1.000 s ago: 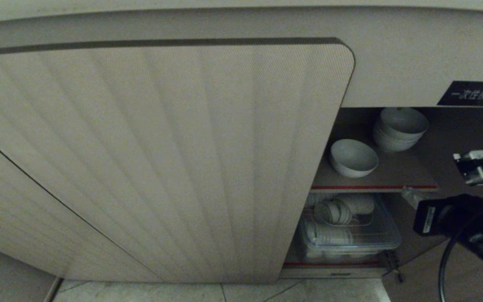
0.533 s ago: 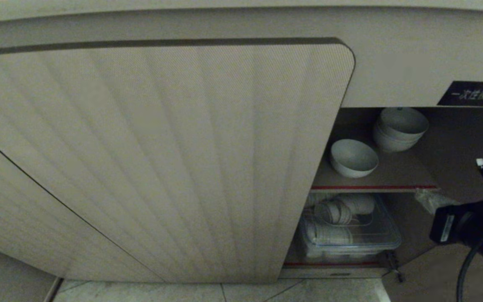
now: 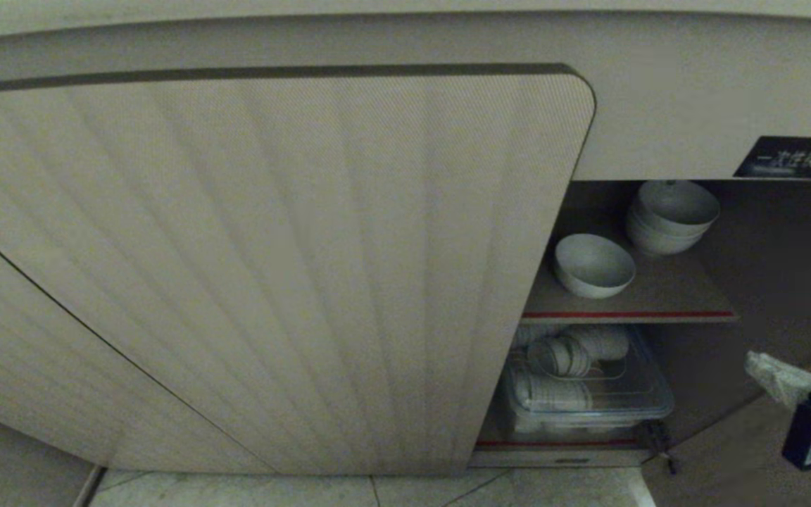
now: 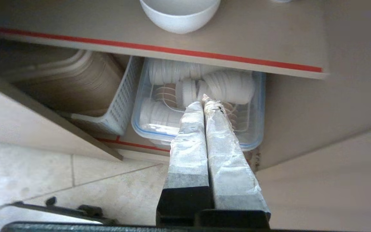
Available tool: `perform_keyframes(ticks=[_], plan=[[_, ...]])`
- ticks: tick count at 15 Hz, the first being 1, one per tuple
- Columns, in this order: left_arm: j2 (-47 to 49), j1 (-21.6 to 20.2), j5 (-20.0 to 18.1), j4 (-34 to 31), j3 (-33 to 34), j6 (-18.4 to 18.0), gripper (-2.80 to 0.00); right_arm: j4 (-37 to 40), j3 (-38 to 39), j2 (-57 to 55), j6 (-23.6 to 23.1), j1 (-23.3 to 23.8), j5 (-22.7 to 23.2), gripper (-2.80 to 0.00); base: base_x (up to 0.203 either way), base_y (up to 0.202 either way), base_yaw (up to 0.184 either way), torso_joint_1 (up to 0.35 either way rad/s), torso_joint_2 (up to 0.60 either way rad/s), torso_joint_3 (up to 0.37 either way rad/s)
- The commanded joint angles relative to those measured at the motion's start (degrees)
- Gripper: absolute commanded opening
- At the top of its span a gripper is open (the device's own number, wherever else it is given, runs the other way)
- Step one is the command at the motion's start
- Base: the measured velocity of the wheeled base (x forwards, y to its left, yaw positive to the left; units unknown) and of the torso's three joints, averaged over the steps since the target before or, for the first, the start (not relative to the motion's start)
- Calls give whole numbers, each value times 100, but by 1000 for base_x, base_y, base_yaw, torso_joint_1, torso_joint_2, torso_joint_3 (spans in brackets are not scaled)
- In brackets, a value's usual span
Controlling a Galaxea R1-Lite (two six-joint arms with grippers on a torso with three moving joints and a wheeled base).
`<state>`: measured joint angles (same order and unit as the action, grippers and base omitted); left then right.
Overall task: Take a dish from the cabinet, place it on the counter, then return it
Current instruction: Close the cabinet door
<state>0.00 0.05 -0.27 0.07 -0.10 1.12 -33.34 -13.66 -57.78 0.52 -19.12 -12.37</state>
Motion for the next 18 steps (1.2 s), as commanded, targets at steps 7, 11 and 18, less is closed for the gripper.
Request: perform_keyframes(ticks=[7, 11, 18], plan=[[0, 4, 0, 1, 1, 2, -280, -5, 646, 1041, -641, 655, 175, -280, 0, 0, 0, 0, 0, 0], [0, 4, 0, 1, 1, 2, -280, 23, 1113, 1698, -822, 1112, 524, -280, 0, 0, 0, 0, 0, 0], [0, 4, 0, 1, 1, 2, -280, 1204, 1348, 3554, -743, 1534, 549, -280, 0, 0, 0, 0, 0, 0]])
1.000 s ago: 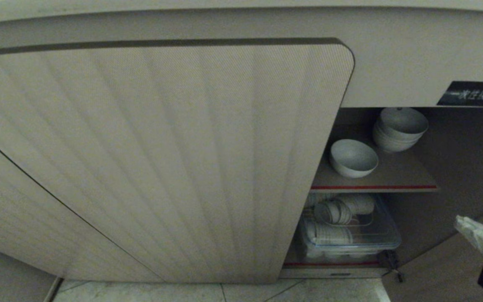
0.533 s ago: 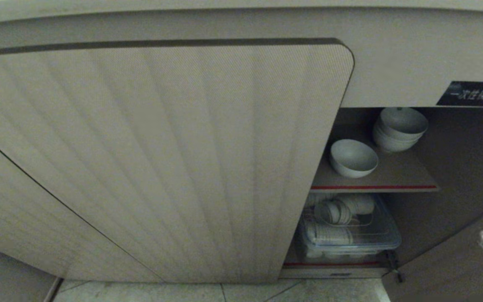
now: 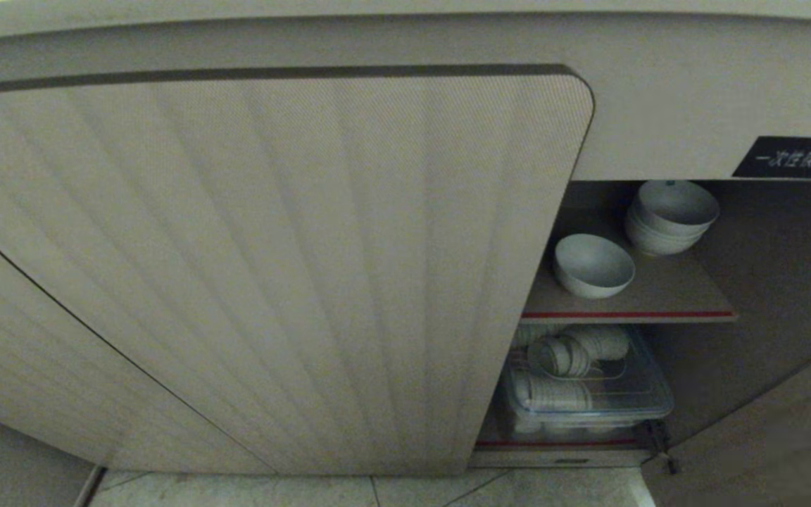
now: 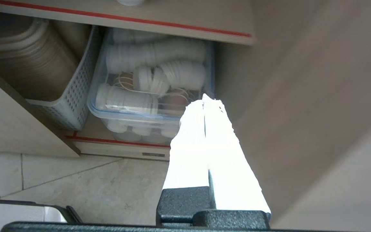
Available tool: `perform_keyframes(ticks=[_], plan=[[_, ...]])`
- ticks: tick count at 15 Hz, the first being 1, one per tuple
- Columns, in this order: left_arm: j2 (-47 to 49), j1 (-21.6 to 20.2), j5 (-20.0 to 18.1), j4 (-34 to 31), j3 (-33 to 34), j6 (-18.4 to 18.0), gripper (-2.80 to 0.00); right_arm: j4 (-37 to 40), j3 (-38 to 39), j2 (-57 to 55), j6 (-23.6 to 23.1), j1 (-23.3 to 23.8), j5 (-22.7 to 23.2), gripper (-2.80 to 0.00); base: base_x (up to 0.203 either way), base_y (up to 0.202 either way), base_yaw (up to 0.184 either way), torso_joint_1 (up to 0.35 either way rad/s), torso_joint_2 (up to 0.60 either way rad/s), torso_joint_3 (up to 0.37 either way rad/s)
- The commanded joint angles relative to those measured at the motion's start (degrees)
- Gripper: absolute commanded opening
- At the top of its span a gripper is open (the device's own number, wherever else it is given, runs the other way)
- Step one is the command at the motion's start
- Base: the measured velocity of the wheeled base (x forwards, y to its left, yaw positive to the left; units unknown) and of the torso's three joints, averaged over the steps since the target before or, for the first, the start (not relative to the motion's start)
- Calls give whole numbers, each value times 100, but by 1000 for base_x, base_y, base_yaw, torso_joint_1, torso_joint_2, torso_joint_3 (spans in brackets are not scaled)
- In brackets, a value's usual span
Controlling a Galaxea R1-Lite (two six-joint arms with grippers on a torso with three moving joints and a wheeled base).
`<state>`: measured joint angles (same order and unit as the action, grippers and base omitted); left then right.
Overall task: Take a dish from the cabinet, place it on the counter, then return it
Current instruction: Close the cabinet door
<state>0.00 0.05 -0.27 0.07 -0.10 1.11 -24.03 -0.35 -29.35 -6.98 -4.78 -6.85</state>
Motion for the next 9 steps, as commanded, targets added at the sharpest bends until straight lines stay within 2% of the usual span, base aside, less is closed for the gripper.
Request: perform_keyframes(ticks=[1, 3, 5, 7, 9], plan=[[0, 4, 0, 1, 1, 3, -280, 652, 19, 1125, 50, 201, -5, -280, 0, 0, 0, 0, 0, 0], [0, 4, 0, 1, 1, 3, -280, 1305, 20, 1836, 249, 380, 6, -280, 0, 0, 0, 0, 0, 0], [0, 4, 0, 1, 1, 3, -280, 1774, 18, 2357, 581, 459, 286, -280, 0, 0, 0, 0, 0, 0], [0, -5, 0, 1, 1, 3, -280, 2253, 19, 2878, 679, 470, 586, -280, 0, 0, 0, 0, 0, 0], [0, 4, 0, 1, 1, 3, -280, 2391, 18, 2935, 951, 470, 659, -280, 0, 0, 0, 0, 0, 0]])
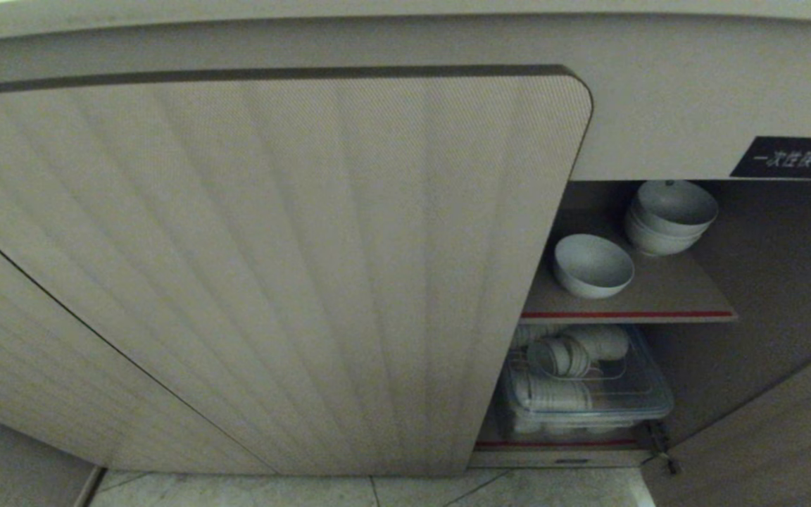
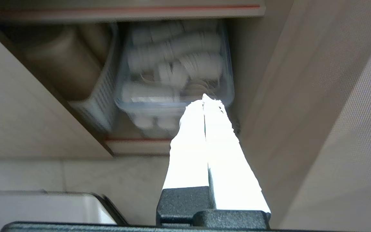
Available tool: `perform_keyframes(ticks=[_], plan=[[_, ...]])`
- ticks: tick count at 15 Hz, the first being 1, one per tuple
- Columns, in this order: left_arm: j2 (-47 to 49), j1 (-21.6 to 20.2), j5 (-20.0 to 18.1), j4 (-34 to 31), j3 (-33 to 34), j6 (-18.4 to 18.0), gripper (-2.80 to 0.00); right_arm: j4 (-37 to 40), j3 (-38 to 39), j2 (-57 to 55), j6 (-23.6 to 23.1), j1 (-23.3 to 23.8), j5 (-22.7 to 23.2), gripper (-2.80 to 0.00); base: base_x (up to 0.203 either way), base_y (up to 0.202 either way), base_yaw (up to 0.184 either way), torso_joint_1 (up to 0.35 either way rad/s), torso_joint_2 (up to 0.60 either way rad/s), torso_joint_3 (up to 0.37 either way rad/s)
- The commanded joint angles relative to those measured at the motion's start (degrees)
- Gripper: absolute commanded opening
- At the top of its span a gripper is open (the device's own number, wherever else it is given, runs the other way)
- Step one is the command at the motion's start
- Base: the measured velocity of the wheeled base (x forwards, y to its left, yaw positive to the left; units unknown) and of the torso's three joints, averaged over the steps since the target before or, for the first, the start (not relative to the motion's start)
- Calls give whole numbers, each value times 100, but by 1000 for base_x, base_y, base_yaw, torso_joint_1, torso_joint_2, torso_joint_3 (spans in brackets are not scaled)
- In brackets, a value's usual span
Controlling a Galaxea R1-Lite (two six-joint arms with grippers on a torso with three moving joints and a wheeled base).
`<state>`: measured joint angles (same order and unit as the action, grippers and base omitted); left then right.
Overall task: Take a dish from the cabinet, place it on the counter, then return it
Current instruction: Close the cabinet door
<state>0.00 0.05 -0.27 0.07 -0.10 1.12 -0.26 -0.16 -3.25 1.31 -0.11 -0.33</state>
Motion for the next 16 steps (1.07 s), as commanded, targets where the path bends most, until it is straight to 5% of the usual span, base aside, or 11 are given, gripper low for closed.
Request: perform_keyframes(ticks=[1, 16], plan=[[0, -2, 1, 1, 1, 3, -280, 9, -2, 325, 200, 2, 15, -280, 0, 0, 0, 0, 0, 0], [0, -5, 1, 10, 1, 3, -280, 26, -2, 325, 194, 2, 15, -280, 0, 0, 0, 0, 0, 0]])
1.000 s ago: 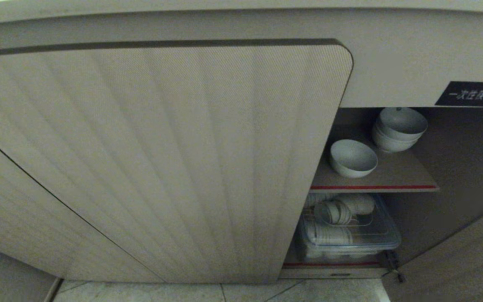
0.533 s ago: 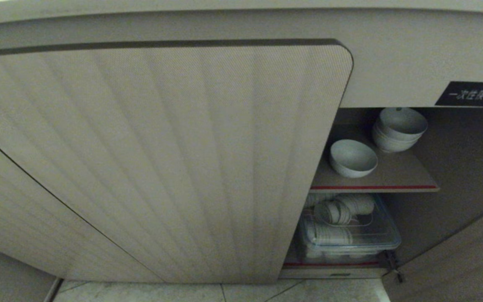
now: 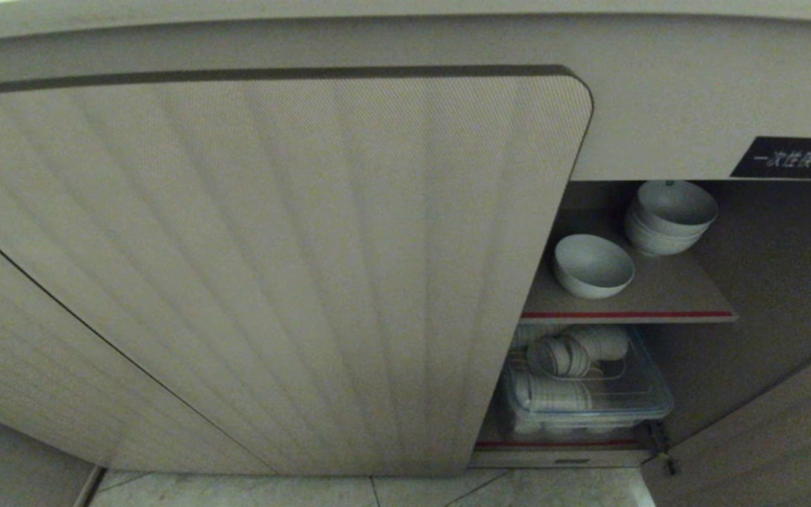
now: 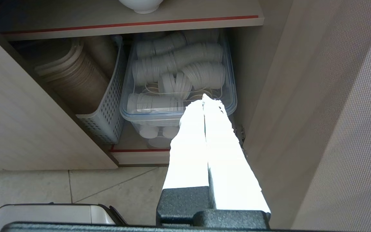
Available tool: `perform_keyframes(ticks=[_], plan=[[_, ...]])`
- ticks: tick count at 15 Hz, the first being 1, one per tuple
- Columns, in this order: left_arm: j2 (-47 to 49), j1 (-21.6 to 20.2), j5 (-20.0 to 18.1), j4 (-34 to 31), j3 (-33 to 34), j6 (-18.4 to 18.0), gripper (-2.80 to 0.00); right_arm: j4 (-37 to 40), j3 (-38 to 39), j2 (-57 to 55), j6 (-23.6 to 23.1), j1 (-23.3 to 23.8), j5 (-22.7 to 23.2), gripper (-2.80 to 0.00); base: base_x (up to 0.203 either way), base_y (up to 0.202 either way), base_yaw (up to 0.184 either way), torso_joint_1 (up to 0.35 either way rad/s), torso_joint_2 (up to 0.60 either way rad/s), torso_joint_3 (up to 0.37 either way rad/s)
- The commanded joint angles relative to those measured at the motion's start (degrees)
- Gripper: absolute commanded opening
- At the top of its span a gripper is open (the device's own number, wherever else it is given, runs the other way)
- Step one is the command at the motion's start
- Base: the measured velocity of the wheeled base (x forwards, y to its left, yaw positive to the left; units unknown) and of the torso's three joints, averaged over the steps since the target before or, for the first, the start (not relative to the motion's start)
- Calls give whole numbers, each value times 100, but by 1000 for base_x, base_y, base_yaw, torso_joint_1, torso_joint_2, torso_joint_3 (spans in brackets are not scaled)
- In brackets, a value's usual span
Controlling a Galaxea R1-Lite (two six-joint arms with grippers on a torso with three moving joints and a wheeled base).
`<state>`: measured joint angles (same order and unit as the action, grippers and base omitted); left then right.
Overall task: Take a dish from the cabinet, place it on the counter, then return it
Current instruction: Close the cabinet door
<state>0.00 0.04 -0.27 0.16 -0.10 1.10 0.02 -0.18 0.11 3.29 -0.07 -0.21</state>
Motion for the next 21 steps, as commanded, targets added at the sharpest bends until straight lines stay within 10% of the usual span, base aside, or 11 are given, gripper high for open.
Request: perform_keyframes(ticks=[1, 21], plan=[[0, 5, -8, 2, 1, 13, -280, -2, 1, -11, -4, -1, 12, -280, 0, 0, 0, 0, 0, 0], [0, 5, -8, 2, 1, 13, -280, -2, 1, -11, -100, -10, -14, -280, -162, 0, -1, 2, 2, 2]])
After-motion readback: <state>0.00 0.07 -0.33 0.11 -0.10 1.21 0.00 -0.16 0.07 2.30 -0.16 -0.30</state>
